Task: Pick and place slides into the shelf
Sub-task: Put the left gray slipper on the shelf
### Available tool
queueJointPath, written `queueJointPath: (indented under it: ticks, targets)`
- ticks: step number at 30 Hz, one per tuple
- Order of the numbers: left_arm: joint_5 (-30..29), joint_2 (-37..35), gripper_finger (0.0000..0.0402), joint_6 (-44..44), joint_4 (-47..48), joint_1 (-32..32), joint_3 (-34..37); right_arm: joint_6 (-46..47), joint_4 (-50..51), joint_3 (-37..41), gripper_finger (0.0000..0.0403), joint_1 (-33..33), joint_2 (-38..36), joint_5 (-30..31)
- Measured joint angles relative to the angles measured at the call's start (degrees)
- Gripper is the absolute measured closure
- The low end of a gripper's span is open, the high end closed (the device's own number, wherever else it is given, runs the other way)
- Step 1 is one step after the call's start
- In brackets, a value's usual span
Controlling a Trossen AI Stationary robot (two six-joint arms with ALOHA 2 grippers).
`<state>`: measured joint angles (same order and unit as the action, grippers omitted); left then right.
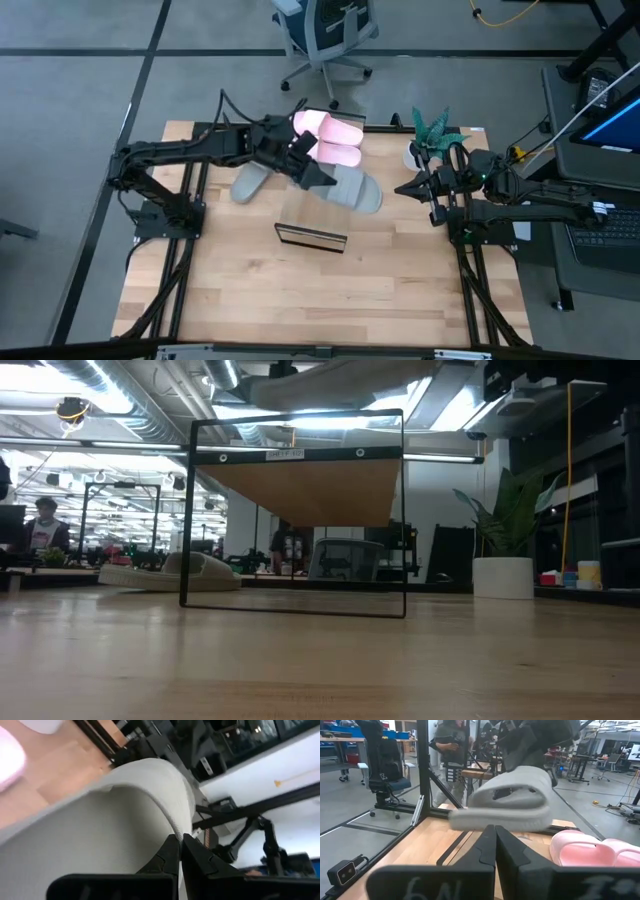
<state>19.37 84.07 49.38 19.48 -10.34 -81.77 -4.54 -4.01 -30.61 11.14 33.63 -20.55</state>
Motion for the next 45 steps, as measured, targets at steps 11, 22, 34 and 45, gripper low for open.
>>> queueJointPath:
  ticks: [11,22,34,45]
  targets:
    - [-3.8,-0.02,0.0401,8.56,2.2,-0.01,-0.05,-1.65,0.26,0.0,0.0398,-0.02,-0.02,0.0]
    - [-7.77,2.08,0.0401,8.93,3.26,-0.01,-0.01,-1.8,1.84,0.0,0.0398,0.0,-0.01,0.0]
    - [-8.28,4.27,0.0401,13.41,2.73,2.51,0.04,-3.27,2.73,0.0,0.0398,0.0,0.0,-0.03]
    - [-11.89,4.66,0.0401,15.07,4.25,3.66,0.06,-3.45,2.67,0.0,0.0398,0.0,-0.02,-0.05]
